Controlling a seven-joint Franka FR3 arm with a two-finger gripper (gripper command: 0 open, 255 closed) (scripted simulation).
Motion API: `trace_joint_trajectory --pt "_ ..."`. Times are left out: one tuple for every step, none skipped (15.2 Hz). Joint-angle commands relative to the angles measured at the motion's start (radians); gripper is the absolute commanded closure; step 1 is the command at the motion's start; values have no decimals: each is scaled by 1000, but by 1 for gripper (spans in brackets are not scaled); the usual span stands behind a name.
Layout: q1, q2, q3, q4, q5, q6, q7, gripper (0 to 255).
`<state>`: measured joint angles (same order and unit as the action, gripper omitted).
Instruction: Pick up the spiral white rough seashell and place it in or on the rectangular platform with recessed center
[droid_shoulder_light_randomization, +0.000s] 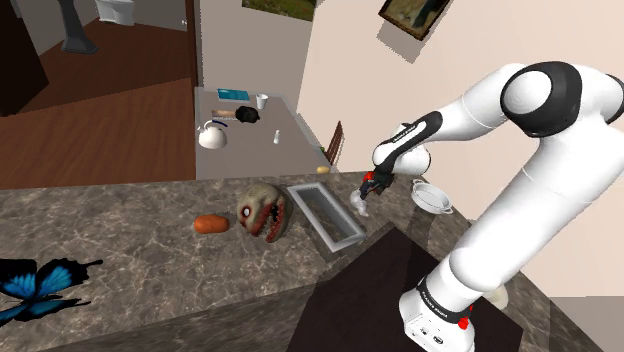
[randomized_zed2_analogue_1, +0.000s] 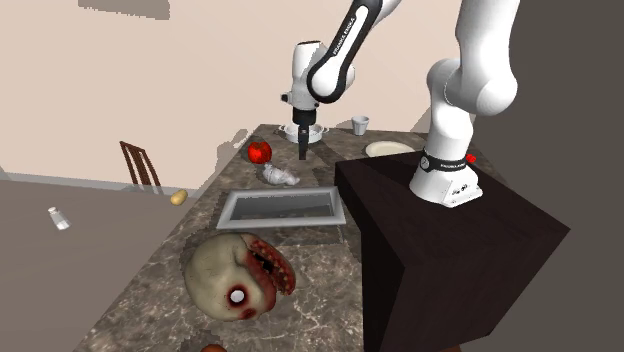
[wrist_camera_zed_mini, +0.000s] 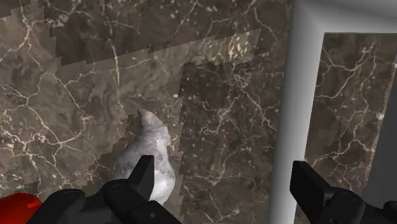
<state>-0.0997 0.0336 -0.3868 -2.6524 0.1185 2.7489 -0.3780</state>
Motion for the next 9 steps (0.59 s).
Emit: trace_joint_trajectory --pt "-17 107 12 42 125 66 -118 0" --pt "-38 153 34 65 183 90 -171 0" --pt "-48 154 42 66 180 92 -169 0" --pt "-56 171 56 70 201 103 -185 0" --pt "-66 188 70 75 223 115 -201 0" --pt "-75 206 84 80 244 126 -217 0" --pt "-86 223 99 85 264 137 -232 0" --pt "-97 240 114 90 283 148 -247 0" --pt "-109 257 130 96 301 160 -261 0"
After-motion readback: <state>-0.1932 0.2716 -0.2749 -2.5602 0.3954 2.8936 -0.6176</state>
